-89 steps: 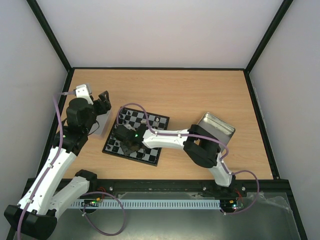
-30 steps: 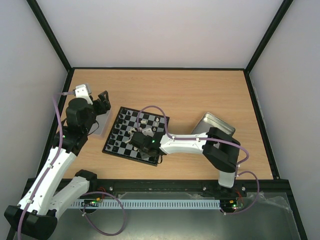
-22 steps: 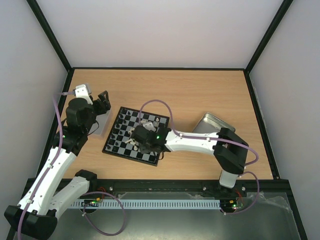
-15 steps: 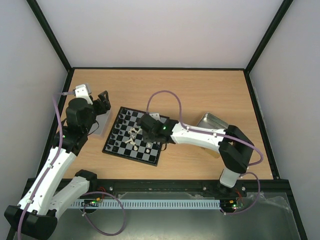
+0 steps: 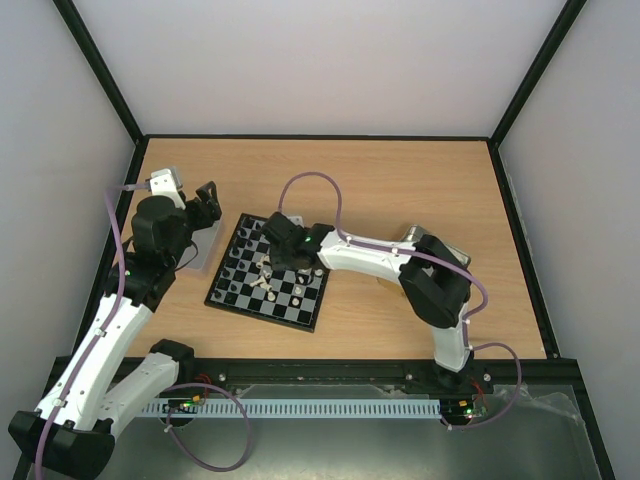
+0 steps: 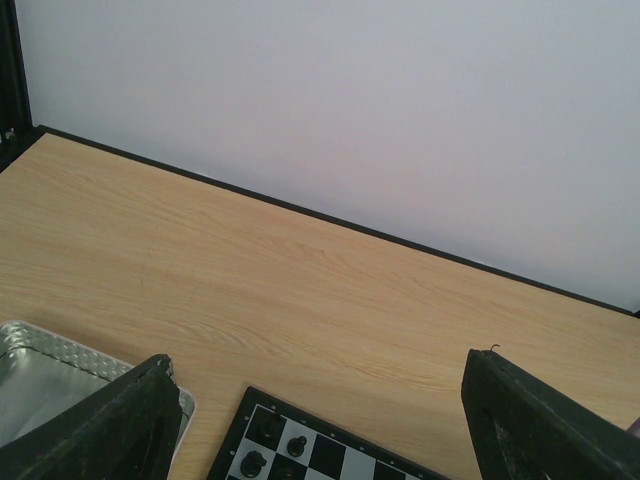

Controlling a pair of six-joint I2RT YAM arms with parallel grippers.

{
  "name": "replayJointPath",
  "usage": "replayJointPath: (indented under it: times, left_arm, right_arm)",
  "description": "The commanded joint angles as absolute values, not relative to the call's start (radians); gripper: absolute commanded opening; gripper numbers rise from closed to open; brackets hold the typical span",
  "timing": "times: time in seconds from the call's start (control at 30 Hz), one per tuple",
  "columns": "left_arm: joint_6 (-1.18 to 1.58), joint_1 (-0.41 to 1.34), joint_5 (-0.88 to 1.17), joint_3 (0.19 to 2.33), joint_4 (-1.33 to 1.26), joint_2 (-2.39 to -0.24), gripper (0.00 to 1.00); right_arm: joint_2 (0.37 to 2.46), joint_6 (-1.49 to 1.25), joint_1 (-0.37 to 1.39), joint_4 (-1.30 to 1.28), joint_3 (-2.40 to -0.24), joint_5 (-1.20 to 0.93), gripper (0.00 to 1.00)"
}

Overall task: Set up the chess pieces on the board
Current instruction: Pick up the chess piece from the chessboard.

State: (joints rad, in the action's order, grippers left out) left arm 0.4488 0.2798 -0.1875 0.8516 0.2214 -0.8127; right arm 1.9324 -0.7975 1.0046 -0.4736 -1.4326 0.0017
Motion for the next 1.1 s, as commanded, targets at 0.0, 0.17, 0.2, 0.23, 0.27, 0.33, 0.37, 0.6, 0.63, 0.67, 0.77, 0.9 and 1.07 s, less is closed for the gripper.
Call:
replayJointPath:
  times: [0.0, 0.17, 0.2, 0.23, 0.27, 0.33, 0.37, 0.6, 0.63, 0.67, 0.77, 0.9, 1.07]
  left_arm:
    - [0.446, 0.27, -0.199, 0.848, 0.222, -0.801, 0.78]
    - [0.446, 0.271, -0.199, 0.848, 0.222, -0.801, 0.79]
    - [0.446, 0.27, -0.199, 0.849, 0.222, -0.801, 0.79]
    - [0.446, 0.27, -0.199, 0.848, 0.222, -0.801, 0.78]
    - [0.446, 0.271, -0.2, 0.848, 0.222, -0.8, 0.79]
    - [0.446, 0.27, -0.201, 0.848, 0.222, -0.801, 0.79]
    - [0.446, 0.27, -0.201, 0.848, 0.222, -0.8, 0.79]
    - [0.446, 0.271, -0.202, 0.848, 0.221, -0.799, 0.78]
    - [0.446, 0.27, -0.201, 0.848, 0.22, -0.799, 0.79]
    - [0.446, 0.27, -0.201, 0.848, 0.221, -0.8, 0.79]
    - [0.446, 0.27, -0.202, 0.847, 0.222, -0.8, 0.78]
    - [0.445, 0.27, -0.202, 0.848, 0.221, -0.8, 0.78]
    - [0.446, 0.27, -0.202, 0.847, 0.222, -0.799, 0.79]
  right_arm:
    - [1.972, -0.751, 1.049, -0.494, -1.477, -0.023, 0.35]
    - [2.021, -0.747, 1.074, -0.503, -1.512, -0.055, 0.34]
    - [2.028, -0.747, 1.079, -0.503, -1.516, -0.057, 0.33]
    - [2.034, -0.746, 1.083, -0.503, -1.519, -0.059, 0.32]
    - [2.041, -0.746, 1.084, -0.504, -1.523, -0.059, 0.32]
    - [2.051, -0.747, 1.086, -0.507, -1.53, -0.051, 0.31]
    - [2.054, -0.749, 1.086, -0.509, -1.533, -0.042, 0.31]
    - [2.073, -0.757, 1.086, -0.509, -1.547, 0.03, 0.23]
    - [2.076, -0.755, 1.086, -0.507, -1.55, 0.031, 0.22]
    - [2.079, -0.754, 1.086, -0.505, -1.552, 0.03, 0.21]
    - [2.094, -0.747, 1.086, -0.505, -1.56, 0.026, 0.21]
    - [2.108, -0.735, 1.086, -0.504, -1.566, 0.008, 0.21]
    - [2.121, -0.73, 1.086, -0.508, -1.566, 0.003, 0.21]
